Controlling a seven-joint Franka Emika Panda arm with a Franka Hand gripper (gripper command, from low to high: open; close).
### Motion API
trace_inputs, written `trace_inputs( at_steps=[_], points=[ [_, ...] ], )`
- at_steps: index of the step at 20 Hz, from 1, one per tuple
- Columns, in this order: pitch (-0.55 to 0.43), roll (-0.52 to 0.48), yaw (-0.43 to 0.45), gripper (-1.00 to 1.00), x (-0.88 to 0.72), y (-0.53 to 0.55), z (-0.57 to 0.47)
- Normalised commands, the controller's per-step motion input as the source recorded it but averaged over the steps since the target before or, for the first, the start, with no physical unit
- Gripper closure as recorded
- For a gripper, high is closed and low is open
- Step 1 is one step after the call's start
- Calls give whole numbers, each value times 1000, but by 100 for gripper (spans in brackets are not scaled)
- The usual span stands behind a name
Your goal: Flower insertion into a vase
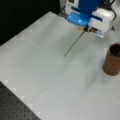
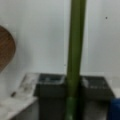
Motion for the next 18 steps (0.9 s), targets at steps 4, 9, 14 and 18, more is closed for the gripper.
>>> trace_inputs(
  at_steps=[4, 9, 14, 18],
  points=[
    [-66, 23, -125, 100, -359, 302, -44],
    [-48, 75, -171, 100, -392, 311, -52],
    [-46, 66, -121, 100, -566, 415, -1],
    [-63, 27, -88, 100, -625, 378, 39]
  ],
)
